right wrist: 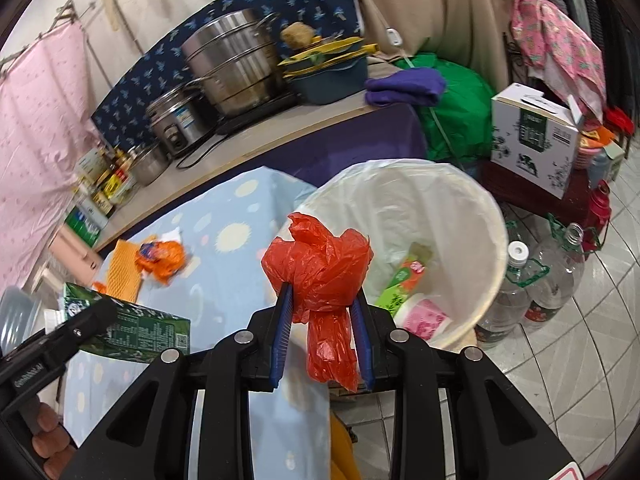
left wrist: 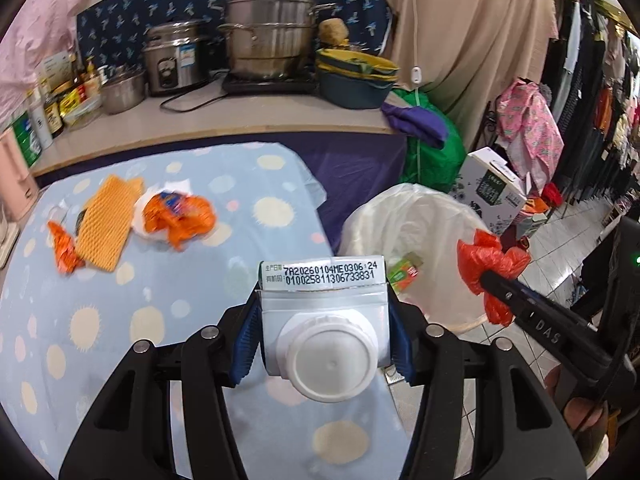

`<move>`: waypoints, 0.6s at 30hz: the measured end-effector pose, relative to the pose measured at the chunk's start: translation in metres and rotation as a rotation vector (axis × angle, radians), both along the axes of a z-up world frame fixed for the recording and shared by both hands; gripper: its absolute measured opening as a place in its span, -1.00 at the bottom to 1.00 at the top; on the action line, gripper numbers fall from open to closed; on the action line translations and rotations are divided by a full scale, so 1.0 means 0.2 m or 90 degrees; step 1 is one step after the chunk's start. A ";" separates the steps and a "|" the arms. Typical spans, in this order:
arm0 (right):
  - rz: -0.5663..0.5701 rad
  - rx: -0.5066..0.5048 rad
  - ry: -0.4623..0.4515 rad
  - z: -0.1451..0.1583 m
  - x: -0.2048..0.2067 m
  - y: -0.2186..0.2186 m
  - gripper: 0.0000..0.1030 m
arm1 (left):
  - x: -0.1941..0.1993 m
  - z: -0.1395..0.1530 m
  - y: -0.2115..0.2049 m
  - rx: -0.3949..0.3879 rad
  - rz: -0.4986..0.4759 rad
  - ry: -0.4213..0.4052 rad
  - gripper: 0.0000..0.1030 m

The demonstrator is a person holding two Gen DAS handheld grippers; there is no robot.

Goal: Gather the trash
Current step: 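Carry the red bag and milk carton over the white bin and open both tools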

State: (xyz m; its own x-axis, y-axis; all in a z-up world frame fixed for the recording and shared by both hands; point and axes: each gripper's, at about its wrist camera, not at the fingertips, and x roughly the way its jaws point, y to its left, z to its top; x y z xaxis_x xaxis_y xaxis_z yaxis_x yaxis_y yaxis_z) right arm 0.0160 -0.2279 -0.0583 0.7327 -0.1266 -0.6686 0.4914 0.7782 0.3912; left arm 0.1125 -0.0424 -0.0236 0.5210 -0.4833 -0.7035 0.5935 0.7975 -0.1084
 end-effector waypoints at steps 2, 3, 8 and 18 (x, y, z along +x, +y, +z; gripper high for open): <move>-0.017 0.005 0.000 -0.01 -0.03 -0.06 -0.48 | -0.01 0.03 -0.07 -0.008 -0.014 -0.006 0.01; -0.023 0.006 0.000 -0.01 -0.03 -0.07 -0.48 | -0.01 0.05 -0.12 -0.014 -0.021 -0.012 0.01; -0.044 0.011 0.006 -0.04 -0.04 -0.16 -0.48 | -0.02 0.09 -0.33 -0.018 -0.050 -0.035 0.01; -0.063 0.016 0.019 -0.09 0.00 -0.27 -0.47 | -0.03 0.03 -0.59 -0.013 -0.079 -0.035 0.01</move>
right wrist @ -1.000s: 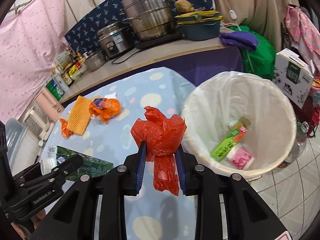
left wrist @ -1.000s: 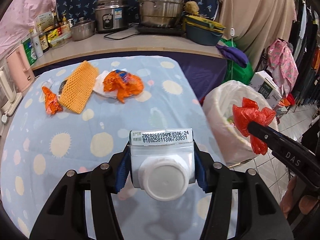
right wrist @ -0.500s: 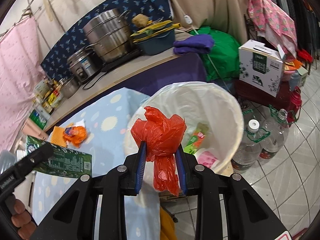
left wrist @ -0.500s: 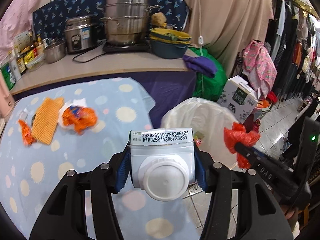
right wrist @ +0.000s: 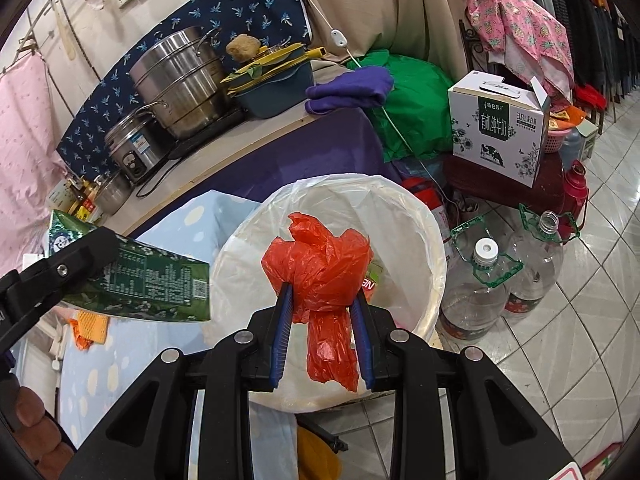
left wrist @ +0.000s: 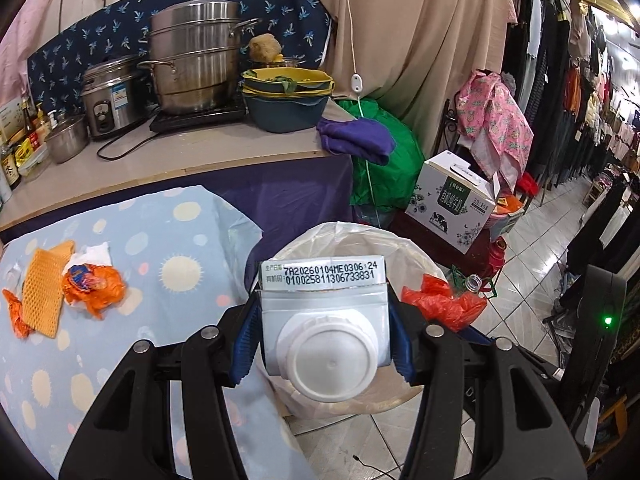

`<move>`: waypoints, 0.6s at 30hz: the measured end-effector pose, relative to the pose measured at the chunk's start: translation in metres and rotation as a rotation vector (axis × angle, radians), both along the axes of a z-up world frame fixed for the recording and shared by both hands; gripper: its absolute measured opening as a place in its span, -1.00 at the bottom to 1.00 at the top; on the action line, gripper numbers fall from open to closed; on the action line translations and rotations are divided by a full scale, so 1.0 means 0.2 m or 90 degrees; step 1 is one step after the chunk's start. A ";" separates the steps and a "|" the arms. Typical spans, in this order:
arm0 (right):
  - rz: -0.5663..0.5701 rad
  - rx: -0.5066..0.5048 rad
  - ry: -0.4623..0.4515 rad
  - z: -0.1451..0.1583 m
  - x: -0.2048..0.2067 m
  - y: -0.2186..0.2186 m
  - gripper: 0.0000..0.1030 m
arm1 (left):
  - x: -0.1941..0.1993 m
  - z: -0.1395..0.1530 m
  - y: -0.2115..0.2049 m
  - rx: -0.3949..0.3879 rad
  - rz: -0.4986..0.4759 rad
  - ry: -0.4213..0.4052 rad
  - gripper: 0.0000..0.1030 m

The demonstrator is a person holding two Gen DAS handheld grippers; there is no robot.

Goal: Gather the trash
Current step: 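Carry the red bag and milk carton over the white bin and open both tools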

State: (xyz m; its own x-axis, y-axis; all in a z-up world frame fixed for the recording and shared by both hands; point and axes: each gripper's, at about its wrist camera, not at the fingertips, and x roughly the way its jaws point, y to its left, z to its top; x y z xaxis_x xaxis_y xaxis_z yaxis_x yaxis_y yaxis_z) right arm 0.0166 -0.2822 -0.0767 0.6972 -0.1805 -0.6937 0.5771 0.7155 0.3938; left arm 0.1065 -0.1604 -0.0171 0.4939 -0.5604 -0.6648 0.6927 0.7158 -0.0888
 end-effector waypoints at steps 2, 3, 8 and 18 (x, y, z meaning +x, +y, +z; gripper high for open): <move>0.000 0.003 0.002 -0.01 0.01 -0.02 -0.47 | 0.00 -0.01 -0.03 0.002 -0.003 -0.002 0.01; -0.001 0.003 0.004 -0.02 0.02 -0.02 -0.47 | 0.00 -0.01 -0.05 0.003 -0.005 -0.003 0.01; -0.001 0.008 0.010 -0.04 0.05 -0.03 -0.47 | 0.02 -0.03 -0.09 0.006 -0.007 0.000 0.01; 0.003 0.020 0.027 -0.10 0.09 -0.03 -0.40 | 0.08 -0.07 -0.12 0.007 -0.006 0.019 0.01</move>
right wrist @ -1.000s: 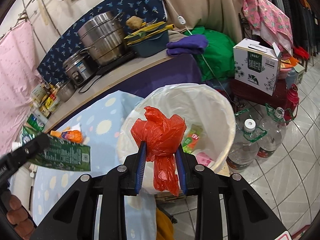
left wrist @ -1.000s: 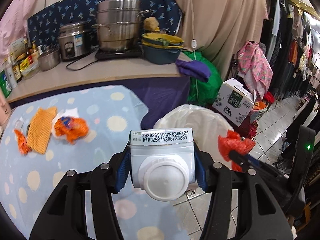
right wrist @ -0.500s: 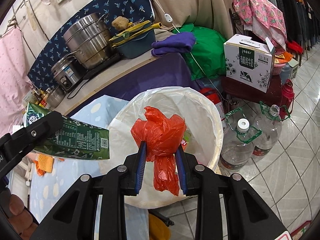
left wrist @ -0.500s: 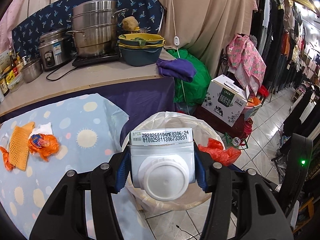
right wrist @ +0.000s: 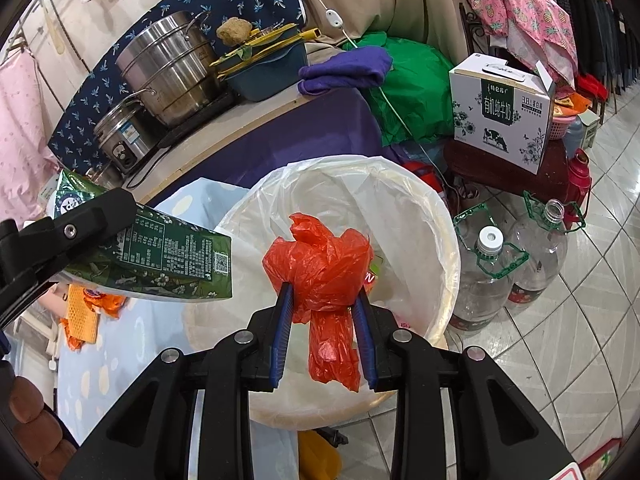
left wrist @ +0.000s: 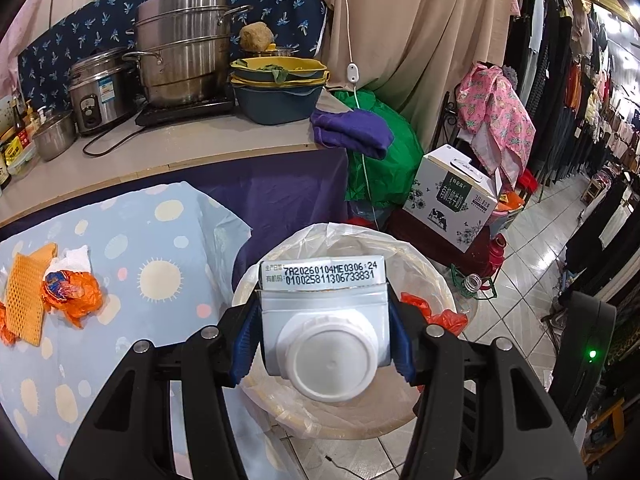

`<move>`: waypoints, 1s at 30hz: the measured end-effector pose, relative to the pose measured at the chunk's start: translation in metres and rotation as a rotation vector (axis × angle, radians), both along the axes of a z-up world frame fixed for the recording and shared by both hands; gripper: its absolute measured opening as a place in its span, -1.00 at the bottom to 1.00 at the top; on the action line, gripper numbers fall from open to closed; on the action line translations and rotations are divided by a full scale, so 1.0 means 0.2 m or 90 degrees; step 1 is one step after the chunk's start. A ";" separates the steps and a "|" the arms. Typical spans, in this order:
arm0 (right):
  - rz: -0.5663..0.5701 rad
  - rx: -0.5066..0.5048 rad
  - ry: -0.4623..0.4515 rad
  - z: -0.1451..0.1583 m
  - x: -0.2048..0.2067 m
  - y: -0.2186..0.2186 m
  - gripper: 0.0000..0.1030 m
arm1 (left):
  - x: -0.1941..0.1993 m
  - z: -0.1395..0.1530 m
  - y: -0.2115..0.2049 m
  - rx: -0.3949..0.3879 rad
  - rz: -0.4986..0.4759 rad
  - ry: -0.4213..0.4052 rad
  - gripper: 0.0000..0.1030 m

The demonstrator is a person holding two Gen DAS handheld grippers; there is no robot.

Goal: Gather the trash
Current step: 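Carry the red bag and milk carton over the white bin and open both tools, then move both open tools back over the tablecloth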

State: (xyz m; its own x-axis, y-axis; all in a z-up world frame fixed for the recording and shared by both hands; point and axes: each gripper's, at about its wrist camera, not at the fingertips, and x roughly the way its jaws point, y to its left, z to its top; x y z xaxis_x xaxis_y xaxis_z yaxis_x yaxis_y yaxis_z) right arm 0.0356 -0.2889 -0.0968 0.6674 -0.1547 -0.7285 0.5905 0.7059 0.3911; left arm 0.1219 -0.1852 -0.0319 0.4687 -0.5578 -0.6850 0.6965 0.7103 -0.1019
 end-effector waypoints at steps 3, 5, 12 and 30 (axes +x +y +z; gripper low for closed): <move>-0.006 -0.001 -0.001 0.00 0.01 -0.01 -0.38 | 0.03 -0.02 0.00 -0.010 0.001 0.020 0.02; -0.011 -0.004 -0.002 0.00 0.01 -0.01 -0.32 | 0.06 -0.03 0.00 -0.024 -0.002 0.044 0.02; -0.027 -0.011 -0.016 0.03 0.00 -0.02 -0.04 | 0.08 0.00 0.05 -0.040 0.019 0.029 0.44; -0.006 -0.038 -0.042 0.17 0.01 0.09 0.06 | 0.12 0.07 0.24 -0.011 0.101 -0.034 0.49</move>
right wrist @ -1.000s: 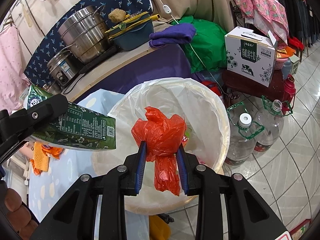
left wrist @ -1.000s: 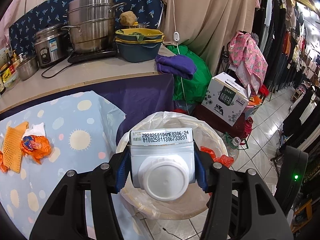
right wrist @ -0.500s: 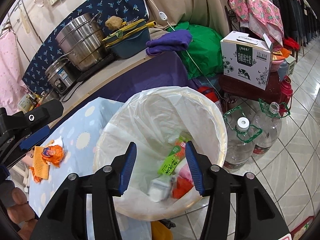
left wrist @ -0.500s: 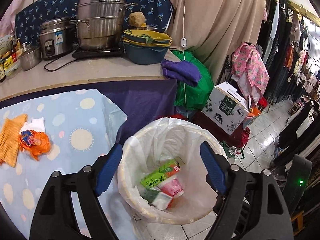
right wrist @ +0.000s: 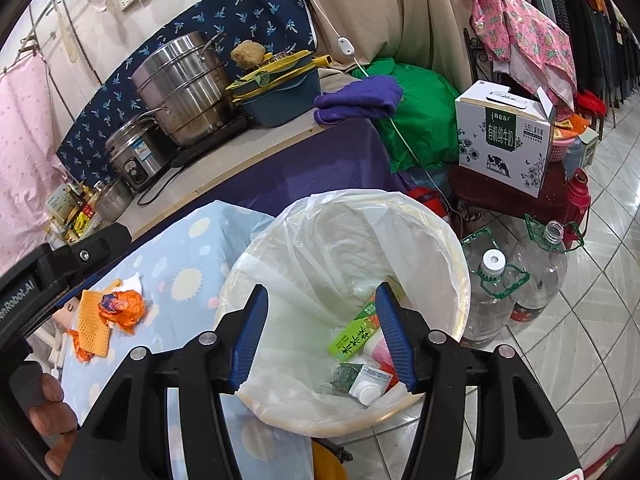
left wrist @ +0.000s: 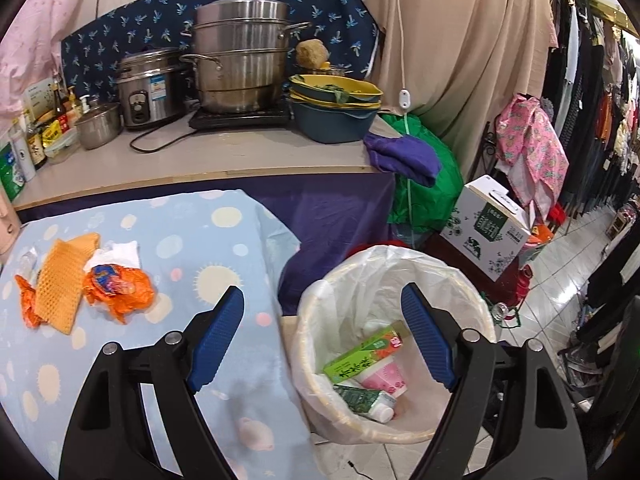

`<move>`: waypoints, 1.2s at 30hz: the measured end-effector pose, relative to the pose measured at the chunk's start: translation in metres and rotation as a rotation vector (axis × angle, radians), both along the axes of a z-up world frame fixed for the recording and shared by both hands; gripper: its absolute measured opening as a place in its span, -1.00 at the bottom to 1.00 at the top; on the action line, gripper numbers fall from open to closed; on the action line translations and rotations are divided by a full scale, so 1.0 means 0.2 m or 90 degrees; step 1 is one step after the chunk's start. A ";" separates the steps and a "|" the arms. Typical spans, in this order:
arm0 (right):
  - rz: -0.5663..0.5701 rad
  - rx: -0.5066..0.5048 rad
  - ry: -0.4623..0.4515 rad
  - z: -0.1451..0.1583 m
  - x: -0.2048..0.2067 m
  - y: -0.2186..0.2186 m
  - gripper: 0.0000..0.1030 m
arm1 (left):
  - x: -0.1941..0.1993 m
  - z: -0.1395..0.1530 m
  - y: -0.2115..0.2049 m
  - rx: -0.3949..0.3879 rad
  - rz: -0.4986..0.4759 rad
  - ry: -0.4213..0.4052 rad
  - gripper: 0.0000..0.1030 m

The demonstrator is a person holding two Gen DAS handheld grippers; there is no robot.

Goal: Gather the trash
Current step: 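Move both open tools back over the tablecloth, then grasp the orange snack bag with the right tool while the left tool grasps the orange printed bag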

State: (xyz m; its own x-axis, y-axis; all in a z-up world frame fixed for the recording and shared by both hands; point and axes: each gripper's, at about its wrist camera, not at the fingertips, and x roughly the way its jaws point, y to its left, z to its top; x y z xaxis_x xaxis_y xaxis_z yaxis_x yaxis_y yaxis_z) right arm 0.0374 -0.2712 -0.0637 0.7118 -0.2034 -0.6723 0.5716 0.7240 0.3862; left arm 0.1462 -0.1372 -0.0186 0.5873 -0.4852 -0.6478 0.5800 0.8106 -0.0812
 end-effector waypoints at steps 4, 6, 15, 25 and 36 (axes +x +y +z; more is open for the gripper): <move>0.009 -0.003 -0.001 0.02 0.02 0.04 0.07 | 0.01 -0.02 0.06 0.025 0.028 -0.012 0.49; 0.017 -0.004 -0.001 0.02 0.03 0.07 0.07 | 0.02 -0.03 0.10 0.035 0.041 -0.013 0.49; 0.073 -0.011 0.009 0.03 0.15 0.25 0.08 | 0.10 -0.14 0.36 0.071 0.119 0.012 0.50; 0.162 -0.016 0.021 0.02 0.34 0.54 0.15 | 0.22 -0.26 0.75 0.091 0.228 0.057 0.61; 0.248 -0.013 0.025 0.00 0.66 0.89 0.28 | 0.37 -0.34 1.22 0.116 0.358 0.072 0.75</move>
State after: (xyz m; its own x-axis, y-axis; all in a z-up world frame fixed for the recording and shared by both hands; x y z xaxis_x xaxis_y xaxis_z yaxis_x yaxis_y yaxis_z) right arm 0.1684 -0.0932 -0.0629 0.7126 0.0632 -0.6987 0.2665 0.8969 0.3529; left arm 0.2200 0.1061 -0.0875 0.6448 0.0043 -0.7643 0.0546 0.9972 0.0516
